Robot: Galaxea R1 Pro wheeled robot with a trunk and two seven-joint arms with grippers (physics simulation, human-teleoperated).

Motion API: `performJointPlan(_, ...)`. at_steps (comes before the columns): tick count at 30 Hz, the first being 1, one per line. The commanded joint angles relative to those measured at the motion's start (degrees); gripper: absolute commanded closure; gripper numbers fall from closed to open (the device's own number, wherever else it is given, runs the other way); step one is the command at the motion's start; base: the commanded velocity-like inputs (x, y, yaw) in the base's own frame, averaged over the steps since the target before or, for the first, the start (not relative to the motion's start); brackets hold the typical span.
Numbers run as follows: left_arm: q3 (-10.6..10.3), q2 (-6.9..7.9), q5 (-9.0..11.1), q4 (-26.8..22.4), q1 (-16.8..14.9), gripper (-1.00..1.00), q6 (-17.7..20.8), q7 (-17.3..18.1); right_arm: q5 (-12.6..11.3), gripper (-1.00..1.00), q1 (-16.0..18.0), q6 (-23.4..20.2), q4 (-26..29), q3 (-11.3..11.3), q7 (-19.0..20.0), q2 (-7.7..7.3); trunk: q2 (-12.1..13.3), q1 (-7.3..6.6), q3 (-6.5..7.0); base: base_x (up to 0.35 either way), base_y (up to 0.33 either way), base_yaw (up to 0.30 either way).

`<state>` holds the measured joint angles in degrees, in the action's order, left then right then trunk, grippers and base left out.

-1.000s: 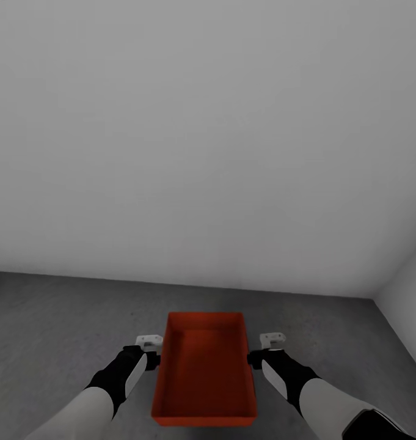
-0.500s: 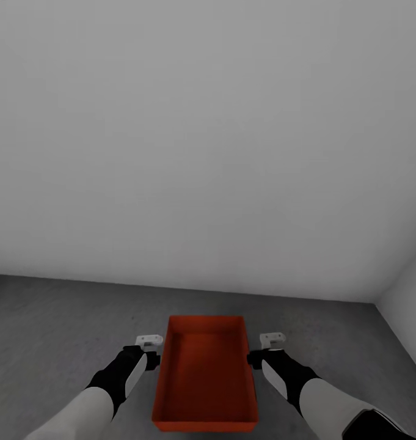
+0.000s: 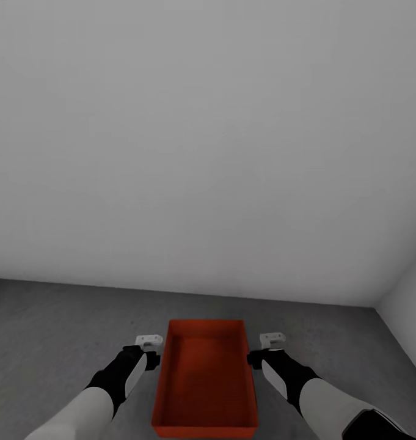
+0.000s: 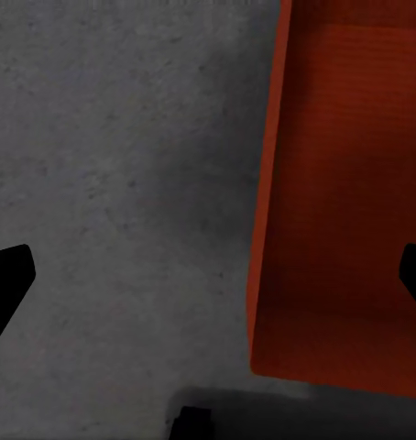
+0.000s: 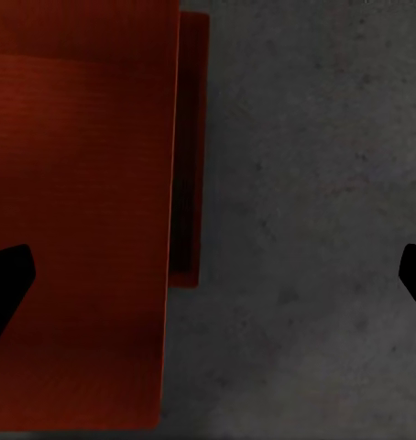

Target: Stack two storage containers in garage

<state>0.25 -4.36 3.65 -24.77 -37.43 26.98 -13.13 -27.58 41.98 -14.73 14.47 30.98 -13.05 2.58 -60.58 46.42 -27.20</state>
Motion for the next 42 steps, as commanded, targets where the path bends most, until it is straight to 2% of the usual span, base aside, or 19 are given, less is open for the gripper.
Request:
performJointPlan(1,0.02,-0.02,0.4,-0.1,-0.01,-1.0,0.26,-0.32,-0.46,-1.0,0.03,-0.3,0.12,0.48,-0.4,-0.03,-0.04,0.0,0.03,0.0,0.0,0.0)
performJointPlan(20,0.02,-0.08,0.4,-0.1,-0.01,-1.0,0.29,-0.23,-0.44,-1.0,0.03,-0.3,0.12,0.48,-0.4,-0.04,-0.04,0.0,1.6,-0.017,0.0,0.0)
performJointPlan(42,0.02,-0.22,0.4,-0.19,-0.01,-1.0,0.35,-0.06,-0.46,-1.0,0.03,-0.3,0.12,0.48,-0.4,-0.12,-0.04,0.0,1.67,-0.328,0.0,0.0)
